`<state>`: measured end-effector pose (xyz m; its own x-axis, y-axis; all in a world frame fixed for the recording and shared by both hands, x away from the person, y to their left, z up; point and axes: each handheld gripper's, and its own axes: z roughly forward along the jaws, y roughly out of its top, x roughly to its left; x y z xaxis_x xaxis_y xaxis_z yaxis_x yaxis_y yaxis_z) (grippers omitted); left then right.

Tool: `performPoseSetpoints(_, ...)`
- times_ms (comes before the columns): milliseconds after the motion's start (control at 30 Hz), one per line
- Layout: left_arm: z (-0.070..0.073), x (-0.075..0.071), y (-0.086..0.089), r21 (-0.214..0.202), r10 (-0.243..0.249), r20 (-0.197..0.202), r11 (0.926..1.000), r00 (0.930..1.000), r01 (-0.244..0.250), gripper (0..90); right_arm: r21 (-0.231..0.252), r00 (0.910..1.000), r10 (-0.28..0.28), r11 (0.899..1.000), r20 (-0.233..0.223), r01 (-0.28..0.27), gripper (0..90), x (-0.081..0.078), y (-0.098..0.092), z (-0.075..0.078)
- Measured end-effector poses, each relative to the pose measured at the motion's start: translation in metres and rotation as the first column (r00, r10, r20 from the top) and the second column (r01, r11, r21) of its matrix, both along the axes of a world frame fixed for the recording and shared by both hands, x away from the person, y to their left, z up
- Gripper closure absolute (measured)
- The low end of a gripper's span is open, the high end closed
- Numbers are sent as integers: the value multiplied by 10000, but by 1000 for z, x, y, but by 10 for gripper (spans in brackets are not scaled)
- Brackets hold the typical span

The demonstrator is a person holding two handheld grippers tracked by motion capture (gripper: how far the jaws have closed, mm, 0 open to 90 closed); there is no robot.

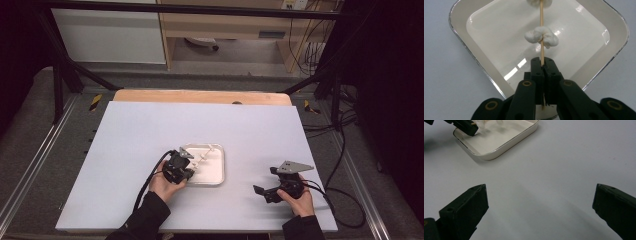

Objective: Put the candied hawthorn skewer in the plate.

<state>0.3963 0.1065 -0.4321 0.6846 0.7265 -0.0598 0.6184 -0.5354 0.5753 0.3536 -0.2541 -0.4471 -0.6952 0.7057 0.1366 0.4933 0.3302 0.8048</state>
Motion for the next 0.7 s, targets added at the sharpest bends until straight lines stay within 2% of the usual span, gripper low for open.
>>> performPoseSetpoints(100,0,0,0,-39,-11,33,10000,10000,12,782,14,10000,8,10000,3,-8,7,0,0,0)
performPoseSetpoints(367,8,-3,8,-169,-128,580,9998,9982,138,601,27,10000,7,10000,-8,-7,7,0,0,1)
performPoseSetpoints(600,19,-8,21,-566,-411,700,9974,9967,451,382,33,10000,11,10000,27,-11,6,0,-1,1)
performPoseSetpoints(700,23,-11,30,-767,-492,806,9955,9955,554,336,27,10000,13,10000,15,-13,7,0,-1,1)
